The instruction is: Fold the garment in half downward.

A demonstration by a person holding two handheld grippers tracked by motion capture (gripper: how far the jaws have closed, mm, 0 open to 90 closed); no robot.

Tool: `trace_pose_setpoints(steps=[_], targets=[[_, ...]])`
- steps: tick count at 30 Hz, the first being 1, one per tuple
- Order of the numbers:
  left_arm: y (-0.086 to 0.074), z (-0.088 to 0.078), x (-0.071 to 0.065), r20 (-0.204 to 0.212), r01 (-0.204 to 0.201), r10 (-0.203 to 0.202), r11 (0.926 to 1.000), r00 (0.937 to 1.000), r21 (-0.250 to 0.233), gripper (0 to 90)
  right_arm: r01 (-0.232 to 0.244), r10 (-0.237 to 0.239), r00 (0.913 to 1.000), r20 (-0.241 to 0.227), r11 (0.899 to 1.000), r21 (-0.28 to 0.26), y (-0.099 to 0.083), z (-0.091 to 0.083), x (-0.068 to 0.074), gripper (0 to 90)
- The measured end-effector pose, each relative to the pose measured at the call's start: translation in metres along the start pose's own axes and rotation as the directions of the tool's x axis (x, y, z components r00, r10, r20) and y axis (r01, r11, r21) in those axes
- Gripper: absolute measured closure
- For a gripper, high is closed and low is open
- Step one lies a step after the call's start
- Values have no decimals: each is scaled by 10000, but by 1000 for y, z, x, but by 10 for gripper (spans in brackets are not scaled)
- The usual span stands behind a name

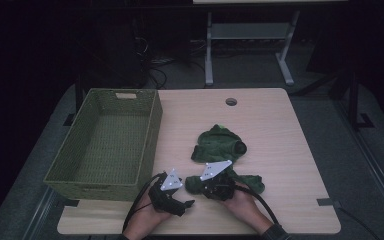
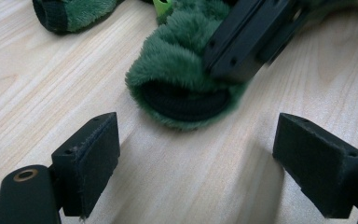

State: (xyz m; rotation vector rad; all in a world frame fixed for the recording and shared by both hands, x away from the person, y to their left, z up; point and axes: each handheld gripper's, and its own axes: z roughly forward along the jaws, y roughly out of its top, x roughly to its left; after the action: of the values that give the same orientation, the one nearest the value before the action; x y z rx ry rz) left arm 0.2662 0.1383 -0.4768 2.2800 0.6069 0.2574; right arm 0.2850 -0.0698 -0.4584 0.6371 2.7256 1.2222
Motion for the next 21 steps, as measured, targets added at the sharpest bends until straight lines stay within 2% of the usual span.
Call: trace_pose_setpoints(steps=[2,4,7,14,21], targets=[[0,0,0,2,27,-27,10000,10000,-25,139,-274,271,9995,-152,9993,-247,1,-7,-1,887],[0,0,0,12,65,-65,10000,10000,-62,139,-330,314,9991,-271,9976,-605,2,-15,-4,885],[0,0,-1,34,109,-109,9999,9999,-62,139,-773,736,9966,-382,9913,-1067,0,-31,-9,880],[0,0,-1,3,73,-73,10000,10000,-60,139,-1156,1159,9932,-87,9783,-1720,-9,-59,-23,878],[0,0,0,-37,-30,29,10000,10000,-57,139,-1490,1593,9862,449,9728,-1775,-22,-77,-34,878]])
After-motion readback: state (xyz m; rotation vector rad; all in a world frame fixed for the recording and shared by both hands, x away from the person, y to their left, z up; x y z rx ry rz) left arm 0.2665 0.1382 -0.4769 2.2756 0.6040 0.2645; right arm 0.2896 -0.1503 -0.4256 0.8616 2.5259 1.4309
